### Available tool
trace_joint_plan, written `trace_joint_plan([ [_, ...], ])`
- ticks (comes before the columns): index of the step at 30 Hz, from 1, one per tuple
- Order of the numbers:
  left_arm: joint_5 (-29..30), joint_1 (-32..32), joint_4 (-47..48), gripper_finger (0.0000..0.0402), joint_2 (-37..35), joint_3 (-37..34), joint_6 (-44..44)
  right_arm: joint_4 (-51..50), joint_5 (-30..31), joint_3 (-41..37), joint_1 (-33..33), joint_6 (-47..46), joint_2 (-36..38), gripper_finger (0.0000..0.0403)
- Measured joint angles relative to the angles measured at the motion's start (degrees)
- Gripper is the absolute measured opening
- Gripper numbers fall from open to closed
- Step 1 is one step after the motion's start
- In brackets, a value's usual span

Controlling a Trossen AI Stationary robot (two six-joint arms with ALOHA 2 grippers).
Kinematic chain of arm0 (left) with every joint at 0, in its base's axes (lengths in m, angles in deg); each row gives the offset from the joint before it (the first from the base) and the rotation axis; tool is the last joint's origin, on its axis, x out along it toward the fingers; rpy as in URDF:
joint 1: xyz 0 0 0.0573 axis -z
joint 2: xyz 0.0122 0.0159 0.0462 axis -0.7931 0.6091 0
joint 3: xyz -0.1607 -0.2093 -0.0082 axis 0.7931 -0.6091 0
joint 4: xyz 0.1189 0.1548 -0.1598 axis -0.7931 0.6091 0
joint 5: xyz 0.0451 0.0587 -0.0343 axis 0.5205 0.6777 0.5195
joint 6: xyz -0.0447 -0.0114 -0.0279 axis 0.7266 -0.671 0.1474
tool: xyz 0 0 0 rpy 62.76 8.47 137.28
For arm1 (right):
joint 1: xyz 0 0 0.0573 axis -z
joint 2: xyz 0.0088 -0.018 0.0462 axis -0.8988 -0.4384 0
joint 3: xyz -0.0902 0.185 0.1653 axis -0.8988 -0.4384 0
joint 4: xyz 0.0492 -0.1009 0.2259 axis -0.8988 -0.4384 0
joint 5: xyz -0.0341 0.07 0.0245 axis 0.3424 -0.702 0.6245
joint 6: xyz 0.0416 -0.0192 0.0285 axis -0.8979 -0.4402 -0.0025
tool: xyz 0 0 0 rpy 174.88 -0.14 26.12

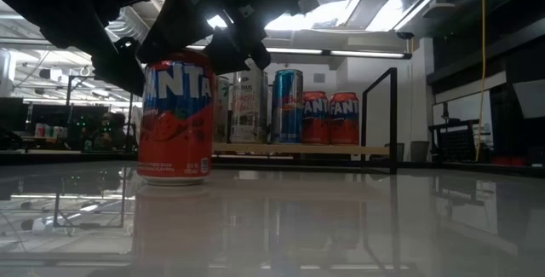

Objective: Place canned beverage on shelf
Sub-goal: Put the red soda can on the shelf

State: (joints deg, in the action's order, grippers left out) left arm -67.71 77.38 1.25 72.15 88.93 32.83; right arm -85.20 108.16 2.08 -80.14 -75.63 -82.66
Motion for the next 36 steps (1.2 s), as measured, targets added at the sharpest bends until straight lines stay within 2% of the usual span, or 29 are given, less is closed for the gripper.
trace_joint_plan([
  [6,0.0,0.0,0.0,0.0350,0.0,0.0,0.0,0.1,-0.7,0.0,0.0,0.1,0.0,0.0308],
  [14,0.0,0.0,0.0,0.0350,0.0,0.0,0.0,-0.2,-2.0,-0.1,0.0,0.0,-0.3,0.0377],
  [19,0.0,0.0,0.0,0.0350,0.0,0.0,0.0,0.0,-1.7,-0.1,0.0,0.0,-0.3,0.0397],
  [30,0.0,0.0,0.0,0.0350,0.0,0.0,0.1,0.1,-1.5,-0.1,0.0,0.0,-0.2,0.0397],
  [36,0.0,0.0,0.0,0.0350,0.0,0.0,0.1,0.1,-1.5,-0.1,0.0,0.0,-0.1,0.0354],
])
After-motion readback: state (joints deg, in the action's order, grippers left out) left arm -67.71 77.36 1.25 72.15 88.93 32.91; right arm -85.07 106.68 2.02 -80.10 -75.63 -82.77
